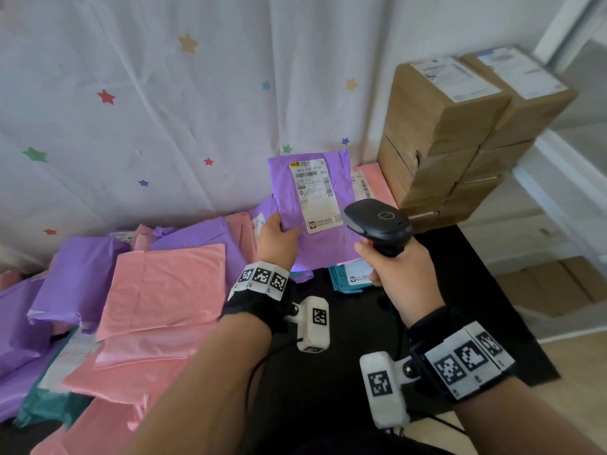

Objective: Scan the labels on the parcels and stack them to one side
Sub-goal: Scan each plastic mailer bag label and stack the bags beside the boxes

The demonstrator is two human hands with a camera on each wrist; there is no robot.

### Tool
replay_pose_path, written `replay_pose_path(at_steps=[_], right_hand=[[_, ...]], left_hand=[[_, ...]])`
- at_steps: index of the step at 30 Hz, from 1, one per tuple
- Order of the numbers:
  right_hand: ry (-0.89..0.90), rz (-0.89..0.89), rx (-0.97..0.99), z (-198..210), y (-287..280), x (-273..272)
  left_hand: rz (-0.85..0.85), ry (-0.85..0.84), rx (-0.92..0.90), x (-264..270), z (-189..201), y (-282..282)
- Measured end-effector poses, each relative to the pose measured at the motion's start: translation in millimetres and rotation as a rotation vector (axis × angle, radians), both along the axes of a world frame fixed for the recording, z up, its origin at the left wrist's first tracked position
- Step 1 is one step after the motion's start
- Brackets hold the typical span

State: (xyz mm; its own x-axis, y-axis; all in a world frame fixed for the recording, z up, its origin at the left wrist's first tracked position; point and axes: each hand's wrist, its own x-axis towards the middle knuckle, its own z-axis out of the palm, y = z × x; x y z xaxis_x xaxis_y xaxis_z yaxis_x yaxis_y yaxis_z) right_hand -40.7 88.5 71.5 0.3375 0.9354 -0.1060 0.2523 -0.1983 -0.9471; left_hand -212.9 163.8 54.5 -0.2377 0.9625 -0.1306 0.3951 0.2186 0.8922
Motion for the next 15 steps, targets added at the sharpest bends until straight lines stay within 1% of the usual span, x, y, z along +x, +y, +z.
replay_pose_path(at_steps=[4, 7, 10, 12, 15], right_hand=[[0.008, -0.063, -0.029, -4.9, 8.7, 31.0], [0.007, -0.073, -0.045, -7.9, 13.3, 53.2], [0.007, -0.079, -0.068, -10.2, 19.1, 70.7], [0.006, -0.079, -0.065, -11.4, 22.6, 79.6], [-0.014, -0.050, -0.065, -12.2, 25.8, 85.1]], left_hand=[[-0.006, -0.003, -0.051, 38.6, 1.8, 33.1], [-0.011, 0.018, -0.091, 63.5, -0.7, 55.7], [0.043, 0.017, -0.152, 79.6, -7.2, 70.6], [0.063, 0.055, -0.161, 84.9, -12.6, 75.7], [0.029, 0.170, -0.171, 87.9, -18.8, 77.6]])
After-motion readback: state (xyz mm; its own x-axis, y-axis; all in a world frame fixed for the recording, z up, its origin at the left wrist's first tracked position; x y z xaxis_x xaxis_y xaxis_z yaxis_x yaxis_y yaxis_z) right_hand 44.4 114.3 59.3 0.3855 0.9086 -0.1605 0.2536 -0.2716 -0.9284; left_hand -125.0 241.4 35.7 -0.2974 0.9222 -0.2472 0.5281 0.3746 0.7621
